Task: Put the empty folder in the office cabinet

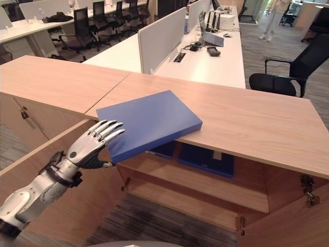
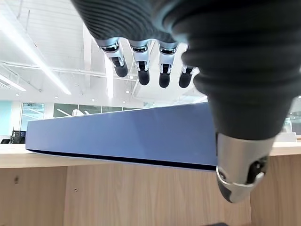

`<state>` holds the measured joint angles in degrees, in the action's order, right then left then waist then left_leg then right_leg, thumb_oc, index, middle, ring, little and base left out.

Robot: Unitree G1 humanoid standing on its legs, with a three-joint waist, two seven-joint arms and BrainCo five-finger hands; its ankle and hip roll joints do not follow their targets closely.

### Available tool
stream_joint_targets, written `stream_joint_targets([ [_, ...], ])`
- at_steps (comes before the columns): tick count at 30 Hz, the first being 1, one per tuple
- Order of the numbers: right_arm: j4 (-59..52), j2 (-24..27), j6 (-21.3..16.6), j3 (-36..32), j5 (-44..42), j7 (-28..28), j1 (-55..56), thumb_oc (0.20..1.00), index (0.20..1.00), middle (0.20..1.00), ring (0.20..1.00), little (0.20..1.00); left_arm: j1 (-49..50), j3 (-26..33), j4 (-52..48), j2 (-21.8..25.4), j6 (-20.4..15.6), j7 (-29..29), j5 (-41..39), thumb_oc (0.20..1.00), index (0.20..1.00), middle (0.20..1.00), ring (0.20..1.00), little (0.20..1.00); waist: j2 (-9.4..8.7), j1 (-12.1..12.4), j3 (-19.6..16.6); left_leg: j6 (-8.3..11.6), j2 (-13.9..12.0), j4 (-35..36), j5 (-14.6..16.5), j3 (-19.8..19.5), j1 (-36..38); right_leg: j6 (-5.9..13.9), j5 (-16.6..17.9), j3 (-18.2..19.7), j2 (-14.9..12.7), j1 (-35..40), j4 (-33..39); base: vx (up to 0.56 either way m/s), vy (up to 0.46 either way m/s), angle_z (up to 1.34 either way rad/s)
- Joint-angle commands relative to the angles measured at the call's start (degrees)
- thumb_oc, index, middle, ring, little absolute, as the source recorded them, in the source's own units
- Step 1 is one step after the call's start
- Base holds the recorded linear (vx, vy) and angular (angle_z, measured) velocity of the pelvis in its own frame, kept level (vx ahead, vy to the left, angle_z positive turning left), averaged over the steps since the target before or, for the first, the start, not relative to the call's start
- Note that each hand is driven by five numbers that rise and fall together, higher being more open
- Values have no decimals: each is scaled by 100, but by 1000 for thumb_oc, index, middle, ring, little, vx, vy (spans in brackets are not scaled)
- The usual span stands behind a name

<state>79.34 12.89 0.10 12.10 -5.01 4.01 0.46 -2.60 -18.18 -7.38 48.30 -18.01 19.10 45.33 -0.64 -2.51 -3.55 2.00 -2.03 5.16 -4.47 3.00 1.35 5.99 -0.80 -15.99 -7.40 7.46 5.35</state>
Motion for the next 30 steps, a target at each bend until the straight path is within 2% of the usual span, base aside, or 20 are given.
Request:
stream_joint_targets([
  [1, 298, -118, -94, 180, 210, 97, -279, 1000, 1000, 1000, 1000, 1000, -506, 98, 105, 46, 94, 243, 206, 1000, 1000, 1000, 1000, 1000, -224, -45, -27, -304, 364, -16, 844, -20, 155, -139, -145, 426, 246, -44, -84, 10, 1, -11],
  [9, 308, -125, -80, 213, 209, 103, -289, 1000, 1000, 1000, 1000, 1000, -890, -233, 384, -60, 182, 224, 385, 1000, 1000, 1000, 1000, 1000, -215, -104, -55, -311, 361, -16, 861, 12, 182, -143, -148, 474, 256, -50, -85, 3, -1, -5],
  [15, 254, -47, -83, 264, 214, 91, -332, 1000, 1000, 1000, 1000, 1000, -1356, -577, 1034, -393, 470, 320, 645, 1000, 1000, 1000, 1000, 1000, -232, -163, -70, -313, 353, -16, 873, 50, 204, -153, -153, 529, 271, -47, -88, 1, -5, -1],
  [20, 256, -20, -79, 295, 233, 95, -326, 1000, 1000, 1000, 1000, 1000, -1561, -643, 1343, -545, 658, 428, 789, 1000, 1000, 1000, 1000, 1000, -246, -184, -74, -312, 343, -16, 873, 73, 203, -154, -149, 553, 280, -58, -90, 0, 0, 0],
  [22, 247, -12, -89, 318, 257, 92, -319, 1000, 1000, 1000, 1000, 1000, -1662, -616, 1483, -644, 774, 510, 883, 762, 762, 762, 762, 762, -266, -204, -79, -312, 339, -16, 878, 90, 211, -156, -149, 567, 284, -61, -89, 0, 0, 0],
  [23, 239, -11, -88, 318, 259, 89, -317, 1000, 1000, 1000, 1000, 1000, -1693, -585, 1505, -660, 813, 546, 901, 200, 200, 200, 200, 200, -270, -204, -78, -313, 338, -16, 881, 95, 213, -157, -149, 572, 282, -61, -88, 0, 0, 0],
  [30, 244, -39, -84, 330, 300, 97, -310, 1000, 1000, 1000, 1000, 1000, -1702, -400, 1573, -691, 1008, 672, 1055, 200, 200, 200, 200, 200, -281, -204, -83, -314, 329, -16, 897, 122, 231, -160, -143, 607, 290, -57, -92, 1, -8, -7],
])
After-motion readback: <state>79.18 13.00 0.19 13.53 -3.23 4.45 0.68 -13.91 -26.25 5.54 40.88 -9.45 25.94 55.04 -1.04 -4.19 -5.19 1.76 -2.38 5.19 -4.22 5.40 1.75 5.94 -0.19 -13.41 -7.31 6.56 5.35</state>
